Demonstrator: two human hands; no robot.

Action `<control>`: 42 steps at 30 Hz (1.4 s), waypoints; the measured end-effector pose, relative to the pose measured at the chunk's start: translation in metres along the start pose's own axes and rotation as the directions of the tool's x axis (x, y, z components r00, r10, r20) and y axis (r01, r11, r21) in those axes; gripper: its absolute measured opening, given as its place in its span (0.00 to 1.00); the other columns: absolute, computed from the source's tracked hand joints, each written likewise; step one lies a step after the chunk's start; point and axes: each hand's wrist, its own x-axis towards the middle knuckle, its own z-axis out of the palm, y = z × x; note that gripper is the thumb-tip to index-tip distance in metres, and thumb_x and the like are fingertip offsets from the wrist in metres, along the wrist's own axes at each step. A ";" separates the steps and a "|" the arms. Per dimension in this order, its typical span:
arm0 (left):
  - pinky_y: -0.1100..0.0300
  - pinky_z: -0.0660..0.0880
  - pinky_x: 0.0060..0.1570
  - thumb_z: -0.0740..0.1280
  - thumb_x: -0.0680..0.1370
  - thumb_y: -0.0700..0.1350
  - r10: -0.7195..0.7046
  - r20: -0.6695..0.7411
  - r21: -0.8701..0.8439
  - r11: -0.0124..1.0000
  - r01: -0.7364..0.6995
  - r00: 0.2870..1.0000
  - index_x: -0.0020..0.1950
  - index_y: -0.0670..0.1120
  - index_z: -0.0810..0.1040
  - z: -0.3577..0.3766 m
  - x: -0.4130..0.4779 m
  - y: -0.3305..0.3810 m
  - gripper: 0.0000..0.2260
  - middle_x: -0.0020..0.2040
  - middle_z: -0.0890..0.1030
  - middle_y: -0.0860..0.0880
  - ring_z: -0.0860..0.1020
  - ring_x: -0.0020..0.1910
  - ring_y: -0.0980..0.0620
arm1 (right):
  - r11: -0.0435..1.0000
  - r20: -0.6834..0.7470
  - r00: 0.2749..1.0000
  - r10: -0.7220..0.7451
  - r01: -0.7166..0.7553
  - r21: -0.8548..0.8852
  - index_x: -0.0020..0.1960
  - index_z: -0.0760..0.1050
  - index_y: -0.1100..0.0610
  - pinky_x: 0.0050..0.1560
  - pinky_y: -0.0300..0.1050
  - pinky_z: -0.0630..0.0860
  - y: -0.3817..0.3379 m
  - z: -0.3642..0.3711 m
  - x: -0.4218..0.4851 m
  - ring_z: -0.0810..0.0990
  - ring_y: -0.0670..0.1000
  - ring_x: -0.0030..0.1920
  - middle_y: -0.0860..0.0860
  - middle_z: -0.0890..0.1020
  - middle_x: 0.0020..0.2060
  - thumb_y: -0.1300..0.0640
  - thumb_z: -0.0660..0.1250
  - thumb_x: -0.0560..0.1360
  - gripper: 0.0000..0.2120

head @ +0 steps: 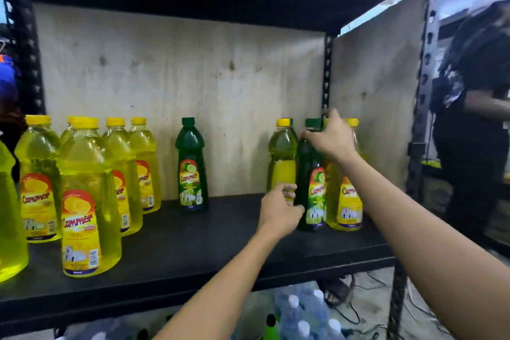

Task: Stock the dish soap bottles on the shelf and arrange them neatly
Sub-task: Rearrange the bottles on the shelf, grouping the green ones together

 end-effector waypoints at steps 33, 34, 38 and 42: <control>0.49 0.62 0.73 0.78 0.71 0.48 -0.040 -0.414 0.245 0.957 0.153 0.909 0.79 0.42 0.45 -0.109 -0.003 -0.047 0.50 0.76 0.59 0.40 0.62 0.75 0.42 | 0.952 0.072 0.956 -0.284 0.272 0.143 0.61 0.73 0.58 0.53 0.53 0.81 -0.138 0.101 -0.074 0.82 0.58 0.54 0.55 0.83 0.53 0.42 0.77 0.66 0.32; 0.49 0.64 0.72 0.78 0.70 0.49 -0.056 -0.417 0.252 0.952 0.174 0.907 0.79 0.41 0.46 -0.120 0.001 -0.054 0.50 0.75 0.60 0.40 0.64 0.74 0.42 | 0.953 0.092 0.954 -0.284 0.270 0.139 0.62 0.73 0.58 0.53 0.53 0.81 -0.144 0.111 -0.074 0.82 0.58 0.54 0.56 0.83 0.54 0.42 0.77 0.66 0.32; 0.49 0.67 0.69 0.79 0.69 0.49 -0.070 -0.413 0.267 0.944 0.194 0.908 0.76 0.41 0.52 -0.152 0.012 -0.077 0.47 0.71 0.65 0.40 0.68 0.70 0.42 | 0.963 0.163 0.950 -0.265 0.253 0.092 0.63 0.74 0.59 0.54 0.51 0.80 -0.165 0.146 -0.069 0.81 0.60 0.57 0.57 0.82 0.57 0.40 0.76 0.67 0.33; 0.44 0.70 0.69 0.80 0.67 0.49 -0.100 -0.362 0.255 0.946 0.201 0.927 0.74 0.42 0.54 -0.168 0.020 -0.097 0.46 0.70 0.67 0.41 0.70 0.69 0.42 | 0.968 0.215 0.944 -0.252 0.248 0.047 0.65 0.74 0.60 0.53 0.49 0.78 -0.171 0.165 -0.066 0.80 0.60 0.59 0.57 0.81 0.58 0.40 0.75 0.69 0.33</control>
